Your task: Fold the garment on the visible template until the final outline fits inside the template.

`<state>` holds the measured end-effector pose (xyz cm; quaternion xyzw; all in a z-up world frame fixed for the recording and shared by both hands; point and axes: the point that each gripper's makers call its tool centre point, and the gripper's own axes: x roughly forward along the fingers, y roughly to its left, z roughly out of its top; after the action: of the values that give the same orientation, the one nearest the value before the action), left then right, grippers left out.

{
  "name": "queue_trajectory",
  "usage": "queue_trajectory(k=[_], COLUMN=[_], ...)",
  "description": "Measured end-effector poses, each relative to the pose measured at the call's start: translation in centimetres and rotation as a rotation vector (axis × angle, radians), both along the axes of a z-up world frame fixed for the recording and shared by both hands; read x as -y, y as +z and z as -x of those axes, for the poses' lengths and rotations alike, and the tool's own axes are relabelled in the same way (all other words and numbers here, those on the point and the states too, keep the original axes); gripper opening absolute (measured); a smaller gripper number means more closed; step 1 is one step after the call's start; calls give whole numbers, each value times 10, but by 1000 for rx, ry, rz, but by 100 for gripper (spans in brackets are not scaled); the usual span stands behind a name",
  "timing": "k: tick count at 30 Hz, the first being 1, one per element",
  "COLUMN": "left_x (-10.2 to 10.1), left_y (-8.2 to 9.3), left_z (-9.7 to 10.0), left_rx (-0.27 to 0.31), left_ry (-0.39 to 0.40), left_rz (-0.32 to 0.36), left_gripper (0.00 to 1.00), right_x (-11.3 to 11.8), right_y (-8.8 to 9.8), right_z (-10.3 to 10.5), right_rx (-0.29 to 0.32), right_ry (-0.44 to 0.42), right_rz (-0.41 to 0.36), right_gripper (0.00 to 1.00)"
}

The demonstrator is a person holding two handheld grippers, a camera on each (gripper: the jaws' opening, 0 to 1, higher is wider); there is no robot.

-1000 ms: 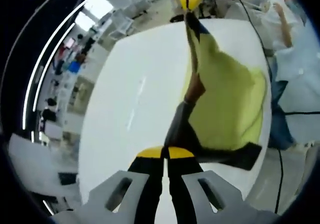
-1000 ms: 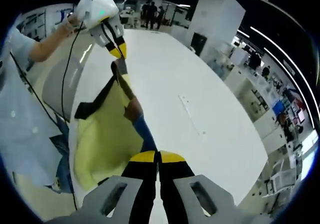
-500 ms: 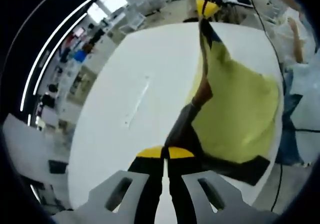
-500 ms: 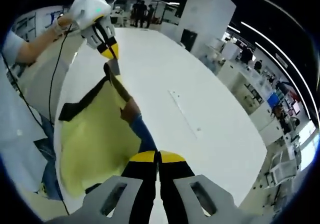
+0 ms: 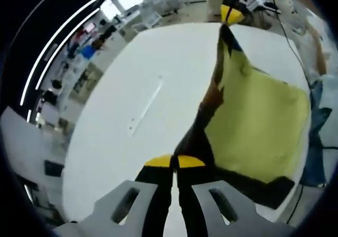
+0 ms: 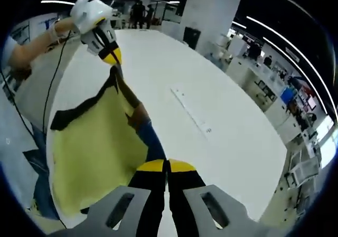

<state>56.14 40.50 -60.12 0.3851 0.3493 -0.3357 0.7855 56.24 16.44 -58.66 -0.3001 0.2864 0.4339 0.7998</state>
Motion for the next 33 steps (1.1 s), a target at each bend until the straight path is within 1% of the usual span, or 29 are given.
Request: queue_trajectory(k=[7, 10, 11, 14, 16, 19, 25, 27, 33], left_x=[-2, -2, -2, -3, -3, -3, -2, -2, -3], left_y=[-21, -29, -31, -37, -41, -48, -59, -64, -78], left_z=[-12, -17, -18, -23, -27, -33, -43, -52, -57], left_rx=[-21, -19, -21, -20, -19, -18, -21, -27, -45], left_ry=[46, 60, 63, 80, 93, 109, 129, 139, 147], left_rz=[24, 29, 30, 43, 50, 59, 70, 77, 79], left_gripper=[0, 0, 0, 0, 0, 0, 0, 0, 0], right_x=[-3, -4, -3, -3, -3, -3, -2, -3, -4], right_y=[-20, -27, -29, -35, -39, -48, -62, -66, -81], right_z=[-16, -23, -31, -37, -42, -50, -63, -68, -80], right_rx=[0, 2, 6, 3, 1, 1, -9, -18, -35], right_ry=[-39, -53, -60, -76, -97, -119, -151, -167, -191], right_rz=[-5, -5, -5, -8, -26, -30, -22, -28, -25], right_gripper=[1, 1, 1, 1, 1, 1, 1, 1, 1])
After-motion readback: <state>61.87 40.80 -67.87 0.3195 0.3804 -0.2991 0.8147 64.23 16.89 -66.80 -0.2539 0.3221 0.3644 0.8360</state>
